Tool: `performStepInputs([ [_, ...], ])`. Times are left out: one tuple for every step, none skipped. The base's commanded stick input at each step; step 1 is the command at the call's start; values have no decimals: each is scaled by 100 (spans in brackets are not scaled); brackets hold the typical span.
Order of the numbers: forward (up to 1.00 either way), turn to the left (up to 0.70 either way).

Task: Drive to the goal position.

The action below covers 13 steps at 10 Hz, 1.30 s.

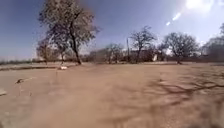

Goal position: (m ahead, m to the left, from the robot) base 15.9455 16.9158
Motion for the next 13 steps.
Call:
performStepInputs([
  [100,0],
  [100,0],
  [100,0],
  [100,0],
  [100,0],
  [100,0],
  [100,0],
  [100,0],
  [100,0],
  [100,0],
  [100,0],
  [100,0],
  [100,0],
])
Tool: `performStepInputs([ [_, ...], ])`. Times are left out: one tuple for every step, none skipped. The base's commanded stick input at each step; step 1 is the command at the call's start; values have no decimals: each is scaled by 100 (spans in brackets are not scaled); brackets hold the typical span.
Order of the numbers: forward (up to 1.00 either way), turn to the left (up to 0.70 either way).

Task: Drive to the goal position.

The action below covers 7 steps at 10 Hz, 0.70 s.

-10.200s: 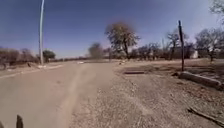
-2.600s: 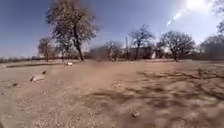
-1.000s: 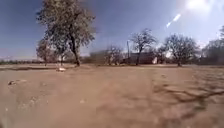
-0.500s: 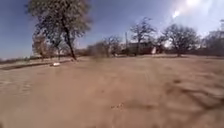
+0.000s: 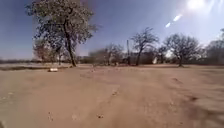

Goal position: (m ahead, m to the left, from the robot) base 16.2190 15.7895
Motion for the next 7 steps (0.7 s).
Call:
performStepInputs([
  [100,0],
  [100,0],
  [100,-2],
  [100,-13],
  [100,-24],
  [100,-27],
  [100,-27],
])
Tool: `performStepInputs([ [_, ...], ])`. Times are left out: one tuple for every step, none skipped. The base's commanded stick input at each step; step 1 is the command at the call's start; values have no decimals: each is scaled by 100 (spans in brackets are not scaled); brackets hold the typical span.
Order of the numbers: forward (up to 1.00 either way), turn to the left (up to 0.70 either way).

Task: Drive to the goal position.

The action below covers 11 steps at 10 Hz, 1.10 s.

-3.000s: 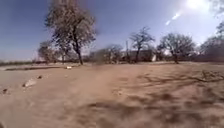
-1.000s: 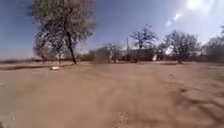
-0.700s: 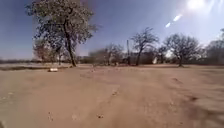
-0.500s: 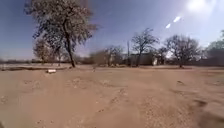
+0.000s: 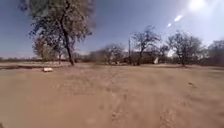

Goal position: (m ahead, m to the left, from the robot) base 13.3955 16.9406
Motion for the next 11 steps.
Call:
performStepInputs([
  [100,-27],
  [100,-27],
  [100,0],
  [100,0],
  [100,0],
  [100,0],
  [100,0],
  [100,0],
  [100,0],
  [100,0],
  [100,0],
])
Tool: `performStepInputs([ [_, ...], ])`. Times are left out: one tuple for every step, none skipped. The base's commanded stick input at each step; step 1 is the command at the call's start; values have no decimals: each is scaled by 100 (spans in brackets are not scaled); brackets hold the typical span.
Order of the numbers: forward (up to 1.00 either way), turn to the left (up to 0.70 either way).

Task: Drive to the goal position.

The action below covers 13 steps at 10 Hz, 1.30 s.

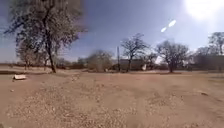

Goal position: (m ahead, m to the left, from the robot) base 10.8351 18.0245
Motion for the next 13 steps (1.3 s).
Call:
performStepInputs([
  [100,0],
  [100,0],
  [100,0],
  [100,0],
  [100,0],
  [100,0],
  [100,0],
  [100,0],
  [100,0],
  [100,0],
  [100,0],
  [100,0],
  [100,0],
])
